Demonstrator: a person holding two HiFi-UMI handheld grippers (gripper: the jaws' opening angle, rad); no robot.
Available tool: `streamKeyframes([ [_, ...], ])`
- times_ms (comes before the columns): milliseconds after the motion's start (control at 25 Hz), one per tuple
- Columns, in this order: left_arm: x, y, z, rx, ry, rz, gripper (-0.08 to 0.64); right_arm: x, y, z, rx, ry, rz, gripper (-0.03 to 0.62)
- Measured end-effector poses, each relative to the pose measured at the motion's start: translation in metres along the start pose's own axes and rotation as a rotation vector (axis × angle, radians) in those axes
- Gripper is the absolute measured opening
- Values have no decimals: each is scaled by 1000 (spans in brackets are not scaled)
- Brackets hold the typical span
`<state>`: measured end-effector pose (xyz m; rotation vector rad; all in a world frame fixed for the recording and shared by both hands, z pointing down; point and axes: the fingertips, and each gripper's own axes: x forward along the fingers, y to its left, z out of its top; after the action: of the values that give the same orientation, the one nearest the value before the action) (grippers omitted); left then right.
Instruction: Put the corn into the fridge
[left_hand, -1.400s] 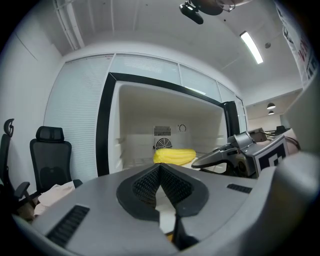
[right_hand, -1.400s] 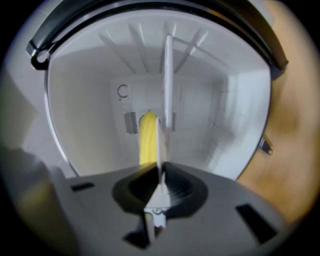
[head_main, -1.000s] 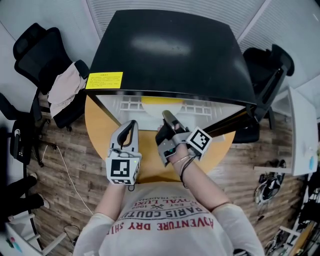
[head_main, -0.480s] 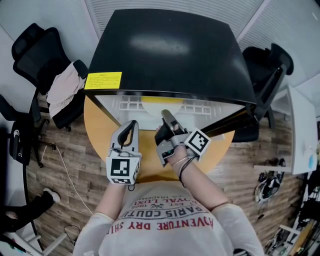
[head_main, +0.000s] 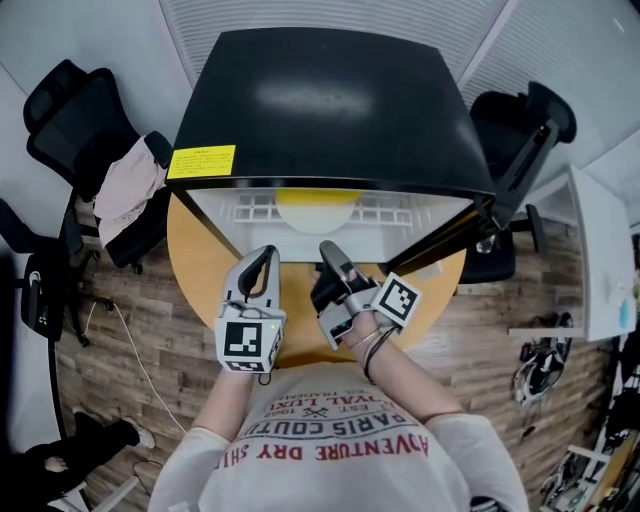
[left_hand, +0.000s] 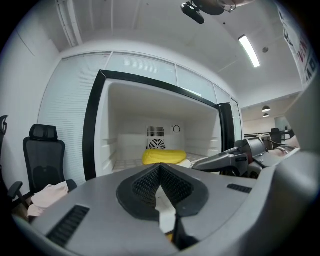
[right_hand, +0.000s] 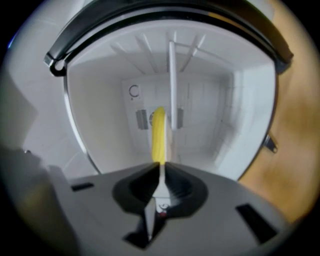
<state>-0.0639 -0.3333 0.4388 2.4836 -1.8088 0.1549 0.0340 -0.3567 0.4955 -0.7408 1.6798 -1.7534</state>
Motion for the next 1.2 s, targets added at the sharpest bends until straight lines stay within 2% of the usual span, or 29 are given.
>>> streamKeyframes([
  [160, -3, -8, 4, 3, -6, -17, 25, -15, -1, -11, -8, 34, -9, 35],
  [280, -6, -15, 6, 5, -11, -29, 25, -24, 8, -20, -104, 67, -1, 29],
  [440, -8, -26, 8, 4, -14, -50, 25, -31, 32, -16, -361, 55, 3, 28],
  [520, -10, -32, 9, 7, -18, -63, 25, -36, 42, -11, -558, 32, -19, 28],
  [680, -12, -38, 11, 11, -22, -78, 25, -46, 62, -5, -1038, -13, -73, 29],
  [760, -13, -40, 11, 8, -22, -81, 25, -49, 70, -6, -1195, -19, -88, 29],
  [840, -15, -41, 12, 10, -22, -85, 25, -51, 72, -9, -1304, -7, -103, 29],
  [1040, -17, -49, 10, 13, -14, -103, 25, -56, 63, -19, -1492, 33, -133, 29],
  [1120, -18, -53, 11, 13, -14, -111, 25, -59, 60, -20, -1532, 36, -149, 29],
  [1200, -20, -58, 11, 17, -14, -121, 25, -61, 57, -19, -1520, 42, -165, 29],
])
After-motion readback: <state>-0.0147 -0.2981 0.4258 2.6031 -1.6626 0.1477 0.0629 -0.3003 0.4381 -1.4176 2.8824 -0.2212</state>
